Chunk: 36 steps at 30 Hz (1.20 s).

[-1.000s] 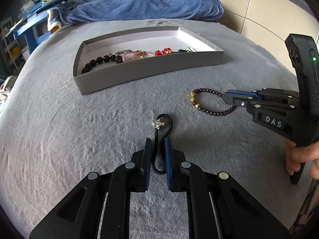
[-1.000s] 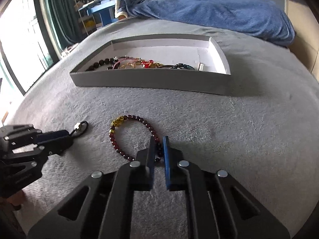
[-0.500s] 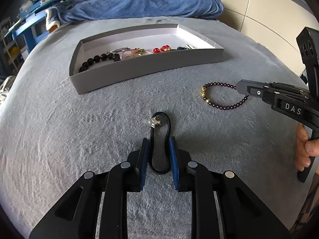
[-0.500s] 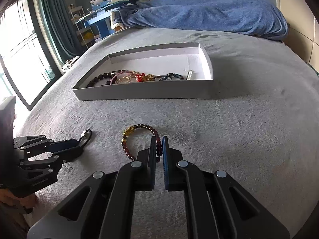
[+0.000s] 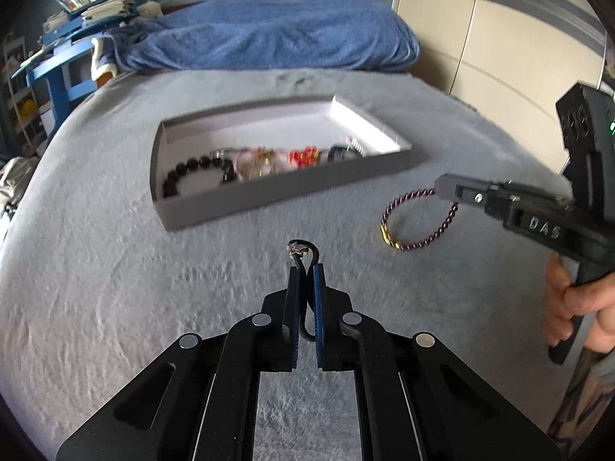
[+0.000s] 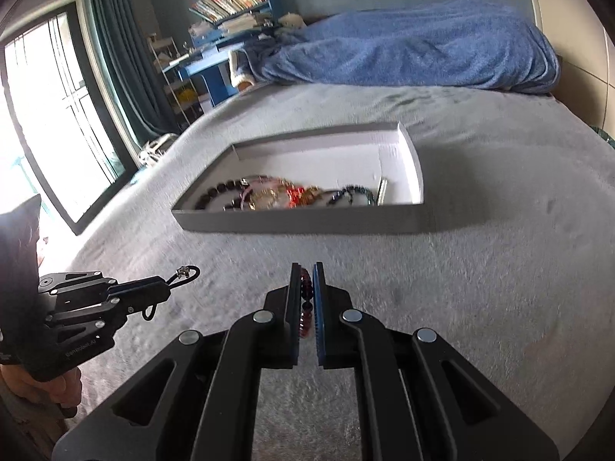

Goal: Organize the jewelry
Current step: 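Carry the hair tie and garnet bracelet into the tray and open both grippers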

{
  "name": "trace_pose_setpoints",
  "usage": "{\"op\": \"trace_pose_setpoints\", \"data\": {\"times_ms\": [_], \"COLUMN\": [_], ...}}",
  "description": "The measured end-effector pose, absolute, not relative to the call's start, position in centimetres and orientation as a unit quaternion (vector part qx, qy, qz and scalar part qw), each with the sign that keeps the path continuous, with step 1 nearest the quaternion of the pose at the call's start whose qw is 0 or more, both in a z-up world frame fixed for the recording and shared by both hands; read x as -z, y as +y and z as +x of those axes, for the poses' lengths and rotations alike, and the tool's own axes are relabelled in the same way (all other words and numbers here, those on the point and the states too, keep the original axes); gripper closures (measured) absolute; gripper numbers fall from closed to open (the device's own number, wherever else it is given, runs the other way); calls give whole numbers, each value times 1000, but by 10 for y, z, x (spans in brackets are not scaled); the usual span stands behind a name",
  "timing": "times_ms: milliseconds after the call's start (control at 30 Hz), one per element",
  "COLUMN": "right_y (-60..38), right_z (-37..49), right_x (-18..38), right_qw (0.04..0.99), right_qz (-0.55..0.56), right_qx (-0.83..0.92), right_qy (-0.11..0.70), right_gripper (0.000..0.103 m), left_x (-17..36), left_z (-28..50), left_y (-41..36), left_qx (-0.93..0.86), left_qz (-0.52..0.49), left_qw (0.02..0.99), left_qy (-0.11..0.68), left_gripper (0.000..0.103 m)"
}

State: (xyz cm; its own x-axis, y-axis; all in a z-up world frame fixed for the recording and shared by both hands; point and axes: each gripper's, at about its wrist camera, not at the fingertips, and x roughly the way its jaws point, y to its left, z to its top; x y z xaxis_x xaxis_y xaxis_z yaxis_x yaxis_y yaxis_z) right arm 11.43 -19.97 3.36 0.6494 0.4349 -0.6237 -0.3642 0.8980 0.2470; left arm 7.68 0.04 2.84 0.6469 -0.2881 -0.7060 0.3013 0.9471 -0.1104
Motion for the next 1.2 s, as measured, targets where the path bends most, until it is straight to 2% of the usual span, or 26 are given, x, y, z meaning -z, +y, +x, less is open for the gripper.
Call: {"op": "trace_pose_setpoints", "data": {"times_ms": [700, 1200], "right_y": [-193, -163], "right_z": [161, 261], "right_x": [-95, -75], "right_qw": [924, 920], "right_qz": [41, 29], "right_qx": [-229, -214], "right_qy": [303, 328], "right_gripper": [97, 97], "left_x": [-87, -69], "left_z": [154, 258], "left_y": [18, 36], "left_qx": [161, 132], "left_qz": [4, 3], "left_qw": [919, 918], "left_qy": [360, 374], "left_gripper": [96, 96]}}
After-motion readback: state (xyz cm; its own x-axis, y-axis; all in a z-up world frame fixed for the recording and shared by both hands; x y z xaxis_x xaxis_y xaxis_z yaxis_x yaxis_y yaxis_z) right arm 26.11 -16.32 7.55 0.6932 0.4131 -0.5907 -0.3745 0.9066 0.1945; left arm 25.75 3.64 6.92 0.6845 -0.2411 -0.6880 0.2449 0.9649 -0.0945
